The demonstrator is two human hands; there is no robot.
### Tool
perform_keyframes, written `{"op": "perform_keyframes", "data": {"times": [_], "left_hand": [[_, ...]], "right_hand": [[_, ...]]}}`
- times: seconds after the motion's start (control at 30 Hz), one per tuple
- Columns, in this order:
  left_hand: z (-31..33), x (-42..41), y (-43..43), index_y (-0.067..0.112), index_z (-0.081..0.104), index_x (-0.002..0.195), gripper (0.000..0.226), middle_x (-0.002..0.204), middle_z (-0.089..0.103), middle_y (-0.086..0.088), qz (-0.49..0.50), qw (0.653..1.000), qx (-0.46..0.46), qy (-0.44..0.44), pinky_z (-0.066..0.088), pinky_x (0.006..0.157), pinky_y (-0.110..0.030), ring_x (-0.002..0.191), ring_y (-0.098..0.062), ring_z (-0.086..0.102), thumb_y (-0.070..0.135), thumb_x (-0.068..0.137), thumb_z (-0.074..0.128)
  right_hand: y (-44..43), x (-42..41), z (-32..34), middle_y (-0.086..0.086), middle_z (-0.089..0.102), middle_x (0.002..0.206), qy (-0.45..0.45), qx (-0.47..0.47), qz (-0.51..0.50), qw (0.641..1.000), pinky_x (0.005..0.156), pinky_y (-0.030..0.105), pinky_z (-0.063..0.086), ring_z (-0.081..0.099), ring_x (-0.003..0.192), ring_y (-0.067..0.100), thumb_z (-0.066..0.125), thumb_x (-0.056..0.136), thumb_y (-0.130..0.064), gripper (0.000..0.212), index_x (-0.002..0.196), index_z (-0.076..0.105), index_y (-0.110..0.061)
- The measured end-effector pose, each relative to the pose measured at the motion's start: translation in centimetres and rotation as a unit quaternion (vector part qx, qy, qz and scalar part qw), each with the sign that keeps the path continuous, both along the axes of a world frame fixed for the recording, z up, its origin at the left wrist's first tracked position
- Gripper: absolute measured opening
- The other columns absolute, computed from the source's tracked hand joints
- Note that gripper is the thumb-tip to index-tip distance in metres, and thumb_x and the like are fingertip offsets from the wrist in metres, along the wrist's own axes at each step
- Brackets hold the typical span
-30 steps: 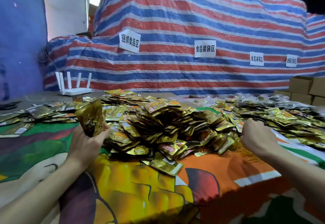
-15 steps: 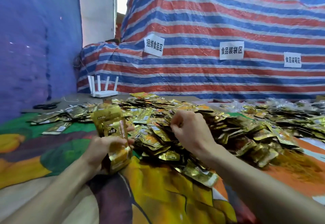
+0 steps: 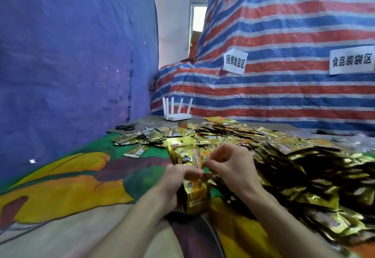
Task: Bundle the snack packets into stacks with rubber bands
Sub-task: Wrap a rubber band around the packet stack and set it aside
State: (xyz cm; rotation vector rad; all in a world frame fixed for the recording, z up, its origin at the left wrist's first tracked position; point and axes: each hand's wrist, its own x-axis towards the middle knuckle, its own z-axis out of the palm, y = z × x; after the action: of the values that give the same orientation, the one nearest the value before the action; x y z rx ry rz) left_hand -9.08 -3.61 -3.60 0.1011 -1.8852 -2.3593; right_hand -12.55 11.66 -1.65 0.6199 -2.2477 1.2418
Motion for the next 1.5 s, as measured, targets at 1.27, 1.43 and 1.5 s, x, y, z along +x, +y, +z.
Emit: {"op": "perform_keyframes", "data": {"times": [1.27,1.43,1.5], "left_hand": [[-0.1,-2.4,4.0,0.007,0.081,0.08,0.024,0.095,0.075,-0.017,-0.124,0.973,0.194,0.013,0.057,0.077,-0.046,0.076,-0.034,0.073,0.013,0.075,0.058],[0.0,-3.2,3.2,0.009,0.073,0.085,0.017,0.094,0.075,-0.015,0.007,0.959,0.278,0.061,0.054,0.082,-0.046,0.084,-0.033,0.073,0.015,0.09,0.057],[0.3,-3.1,3.3,0.008,0.071,0.093,0.016,0.092,0.075,-0.014,0.01,0.957,0.282,0.065,0.055,0.077,-0.043,0.08,-0.031,0.074,0.016,0.092,0.058]], "right_hand": [[6.0,0.7,0.5,0.013,0.066,0.127,-0.223,-0.302,0.247,0.893,0.065,0.046,0.063,0.074,0.099,0.03,0.083,0.076,0.002,0.068,0.131,0.063,-0.034],[5.0,1.2,0.0,0.01,0.057,0.135,-0.228,-0.268,0.237,0.905,0.07,0.048,0.063,0.067,0.112,0.028,0.085,0.074,0.0,0.073,0.134,0.061,-0.032],[4.1,1.4,-0.4,0.009,0.055,0.135,-0.225,-0.253,0.237,0.91,0.07,0.048,0.063,0.062,0.117,0.026,0.087,0.073,-0.001,0.073,0.133,0.061,-0.033]]}}
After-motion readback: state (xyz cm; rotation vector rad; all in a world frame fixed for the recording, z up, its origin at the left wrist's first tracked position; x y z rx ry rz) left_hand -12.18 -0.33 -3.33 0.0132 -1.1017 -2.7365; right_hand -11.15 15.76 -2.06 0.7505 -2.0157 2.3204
